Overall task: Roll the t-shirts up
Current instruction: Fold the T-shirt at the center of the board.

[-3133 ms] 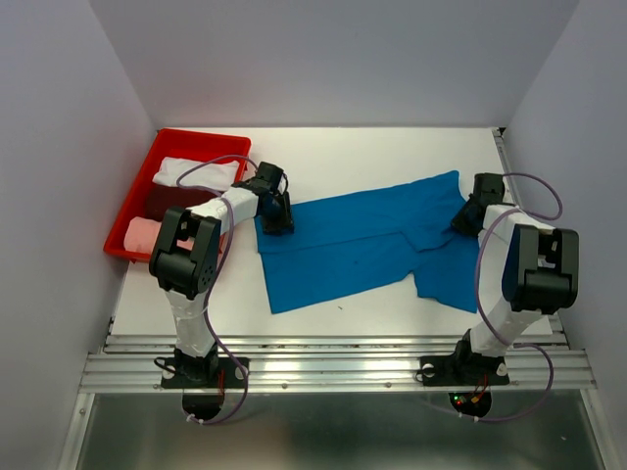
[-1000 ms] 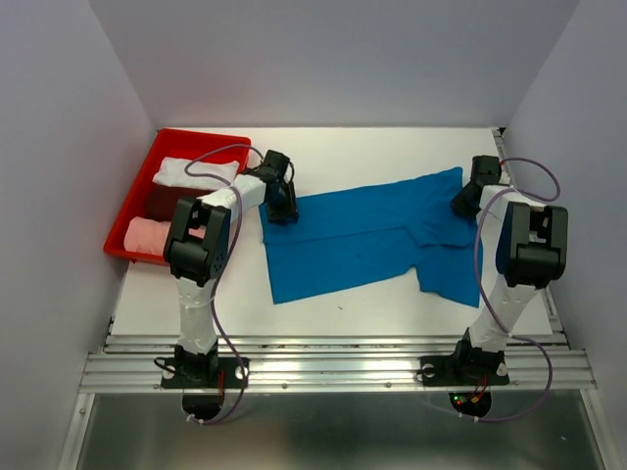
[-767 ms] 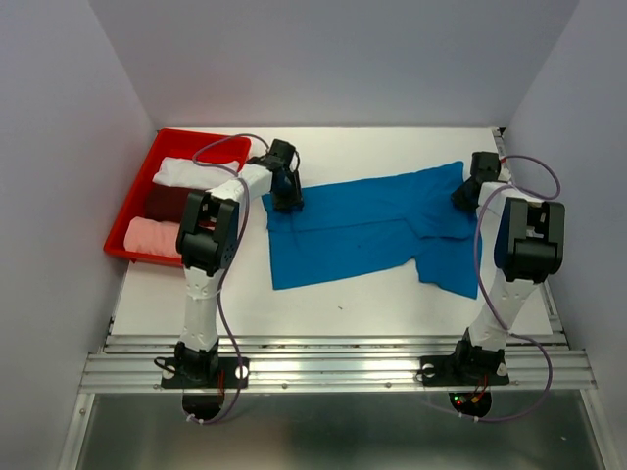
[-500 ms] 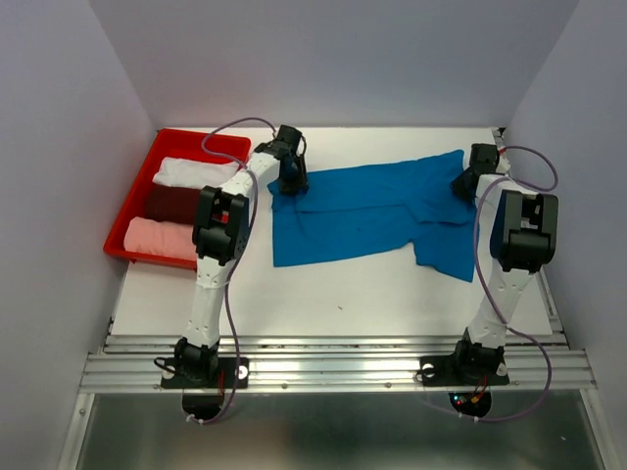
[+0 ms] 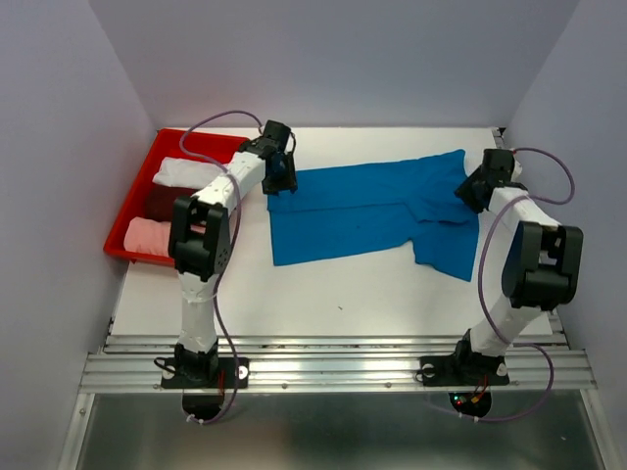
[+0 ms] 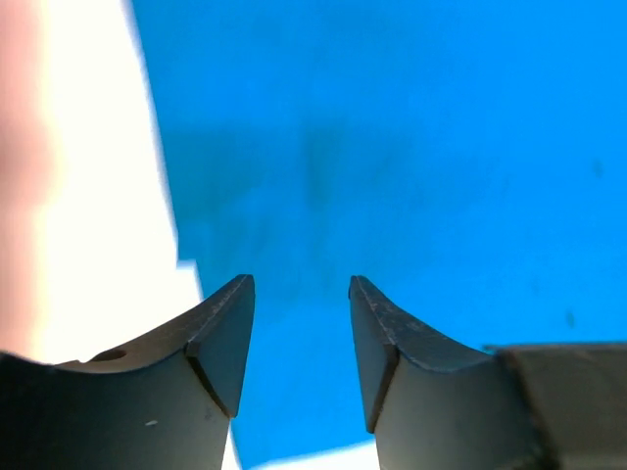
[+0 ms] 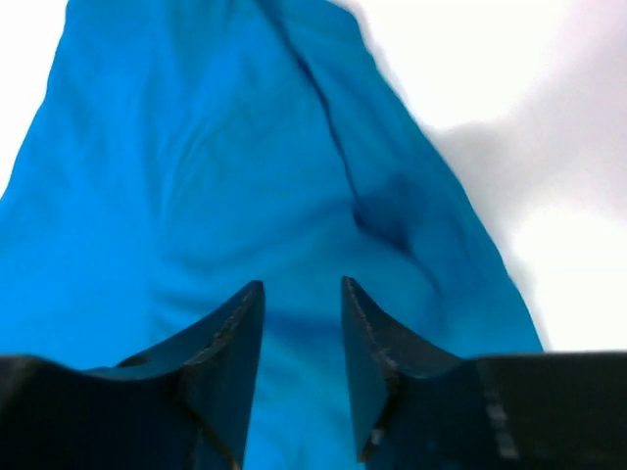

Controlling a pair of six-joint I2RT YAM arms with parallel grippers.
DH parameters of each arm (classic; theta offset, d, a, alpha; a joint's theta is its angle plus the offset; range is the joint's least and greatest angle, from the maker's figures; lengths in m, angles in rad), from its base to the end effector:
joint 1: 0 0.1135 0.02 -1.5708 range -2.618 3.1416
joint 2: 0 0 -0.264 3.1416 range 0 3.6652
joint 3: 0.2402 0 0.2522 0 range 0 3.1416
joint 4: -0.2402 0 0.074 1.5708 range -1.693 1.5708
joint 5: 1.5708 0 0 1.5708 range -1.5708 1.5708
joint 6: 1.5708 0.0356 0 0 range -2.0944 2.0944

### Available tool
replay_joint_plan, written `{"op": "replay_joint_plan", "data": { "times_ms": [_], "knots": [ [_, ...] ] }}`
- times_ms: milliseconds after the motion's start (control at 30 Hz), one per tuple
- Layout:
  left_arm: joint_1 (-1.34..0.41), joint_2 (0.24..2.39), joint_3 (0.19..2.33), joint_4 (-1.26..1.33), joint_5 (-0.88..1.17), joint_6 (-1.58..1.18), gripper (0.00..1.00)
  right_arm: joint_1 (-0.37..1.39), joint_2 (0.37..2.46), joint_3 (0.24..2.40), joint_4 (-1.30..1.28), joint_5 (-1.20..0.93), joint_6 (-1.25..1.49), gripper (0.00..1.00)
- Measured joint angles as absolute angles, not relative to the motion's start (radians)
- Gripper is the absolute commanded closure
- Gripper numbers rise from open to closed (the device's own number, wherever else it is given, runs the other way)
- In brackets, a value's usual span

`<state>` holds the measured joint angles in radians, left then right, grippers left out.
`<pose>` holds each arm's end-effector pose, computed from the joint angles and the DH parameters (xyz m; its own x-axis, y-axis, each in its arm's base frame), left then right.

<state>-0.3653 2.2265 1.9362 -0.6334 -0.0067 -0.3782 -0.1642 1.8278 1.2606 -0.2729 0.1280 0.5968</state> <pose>0.4661 -0.1780 0.2227 -0.8230 -0.0805 -0.5622 0.0533 0.9746 -0.2176 0.3928 -0.0697 0.2064 -0.4693 0.6428 -0.6055 0.6165 0.7294 0.2964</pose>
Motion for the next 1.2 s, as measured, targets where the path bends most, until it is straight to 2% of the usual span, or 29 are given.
{"op": "replay_joint_plan", "data": {
  "times_ms": [33, 100, 133, 200, 300, 567, 933, 1067, 1167, 1200],
  "knots": [
    [-0.366, 2.142, 1.85, -0.616, -0.008, -0.383, 0.44, -0.164, 1.764, 1.215, -0.274, 0.122, 0.594, 0.46],
    [-0.367, 1.986, 1.686, -0.579, -0.012, -0.396, 0.44, -0.164, 1.666, 1.132, -0.272, 0.112, 0.593, 0.4],
    [-0.367, 1.932, 1.634, -0.572, -0.014, -0.401, 0.44, -0.164, 1.624, 1.094, -0.274, 0.109, 0.591, 0.34],
    [-0.367, 1.772, 1.472, -0.535, -0.02, -0.423, 0.44, -0.164, 1.523, 1.001, -0.289, 0.091, 0.59, 0.28],
    [-0.371, 1.641, 1.301, -0.489, -0.027, -0.459, 0.44, -0.164, 1.439, 0.916, -0.316, 0.073, 0.59, 0.18],
    [-0.402, 1.588, 0.979, -0.438, -0.009, -0.578, 0.43, -0.164, 1.282, 0.783, -0.393, 0.051, 0.591, 0.19],
    [-0.416, 1.604, 0.896, -0.315, 0.029, -0.665, 0.44, -0.164, 1.245, 0.749, -0.42, 0.046, 0.59, 0.19],
    [-0.427, 1.616, 0.896, -0.28, 0.052, -0.68, 0.5, -0.164, 1.246, 0.749, -0.421, 0.055, 0.591, 0.18],
    [-0.437, 1.623, 0.896, -0.262, 0.061, -0.691, 0.61, -0.164, 1.246, 0.749, -0.422, 0.065, 0.591, 0.19],
    [-0.44, 1.628, 0.896, -0.257, 0.064, -0.692, 0.68, -0.164, 1.247, 0.749, -0.425, 0.071, 0.592, 0.19]
  ]
}}
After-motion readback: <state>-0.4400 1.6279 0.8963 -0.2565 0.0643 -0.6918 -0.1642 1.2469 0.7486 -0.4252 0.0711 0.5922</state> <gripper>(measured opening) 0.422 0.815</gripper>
